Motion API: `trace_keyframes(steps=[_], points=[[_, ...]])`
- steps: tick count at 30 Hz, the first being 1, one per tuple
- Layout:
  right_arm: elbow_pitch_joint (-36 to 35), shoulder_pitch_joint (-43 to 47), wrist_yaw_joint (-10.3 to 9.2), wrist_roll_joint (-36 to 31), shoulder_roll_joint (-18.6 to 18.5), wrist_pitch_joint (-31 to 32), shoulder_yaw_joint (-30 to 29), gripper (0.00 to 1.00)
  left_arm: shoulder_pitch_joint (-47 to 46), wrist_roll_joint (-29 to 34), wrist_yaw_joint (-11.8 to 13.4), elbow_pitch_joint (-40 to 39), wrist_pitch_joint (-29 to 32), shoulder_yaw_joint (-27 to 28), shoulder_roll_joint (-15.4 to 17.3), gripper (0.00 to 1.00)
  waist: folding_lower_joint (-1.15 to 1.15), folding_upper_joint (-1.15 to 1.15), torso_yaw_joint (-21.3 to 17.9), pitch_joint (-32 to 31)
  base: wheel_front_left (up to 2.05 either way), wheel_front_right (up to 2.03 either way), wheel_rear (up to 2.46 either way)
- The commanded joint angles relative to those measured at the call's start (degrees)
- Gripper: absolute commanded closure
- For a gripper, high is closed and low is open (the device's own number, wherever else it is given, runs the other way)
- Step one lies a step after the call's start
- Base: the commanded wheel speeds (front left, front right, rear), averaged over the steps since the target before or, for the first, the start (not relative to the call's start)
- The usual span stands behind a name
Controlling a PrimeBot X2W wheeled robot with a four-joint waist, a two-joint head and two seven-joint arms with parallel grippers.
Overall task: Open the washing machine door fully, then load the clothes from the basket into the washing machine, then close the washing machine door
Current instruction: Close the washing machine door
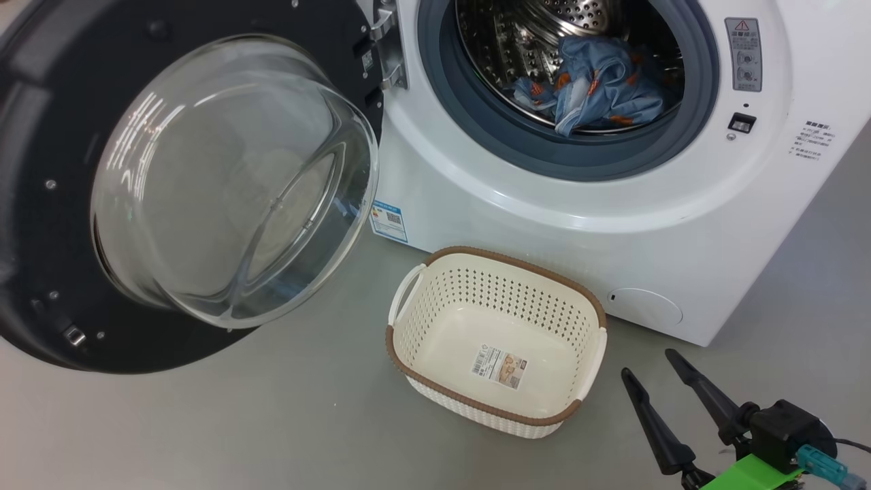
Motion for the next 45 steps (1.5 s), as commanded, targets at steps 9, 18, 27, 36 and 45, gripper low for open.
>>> trace_keyframes(steps=[9, 18, 27, 36, 45], points=[[-2.06, -0.46, 0.08, -0.86, -2.43, -0.27, 0.26, 0.00, -16.97, -16.46, -0.18, 19.19, 21.09, -1.79, 8.33, 1.00, 0.00, 0.00, -0.21, 1.90, 0.00, 0.00, 0.00], [-2.49, 0.20, 0.08, -1.24, -2.70, -0.27, -0.29, 0.00, -23.65, -17.96, 0.47, 31.42, 37.65, -7.95, 10.16, 1.00, 0.00, 0.00, 0.03, 3.00, 0.00, 0.00, 0.00], [-2.78, -0.40, 0.08, -1.46, -3.28, -0.27, 0.07, 0.00, -26.36, -17.22, 0.54, 36.16, 43.35, -10.97, 9.33, 1.00, 0.00, 0.00, -0.18, 3.99, 0.00, 0.00, 0.00], [-2.71, -0.42, 0.08, -1.30, -3.44, -0.27, -0.17, 0.00, -25.58, -18.17, -0.03, 35.84, 48.49, -12.08, 8.54, 1.00, 0.00, 0.00, -0.51, 4.00, 0.00, 0.00, 0.00], [-2.59, 0.00, 0.08, -1.34, -2.92, -0.27, -0.71, 0.00, -21.06, -20.29, -0.16, 26.71, 57.15, -13.47, 8.47, 1.00, 0.00, 0.00, -0.17, 3.01, 0.00, 0.00, 0.00]])
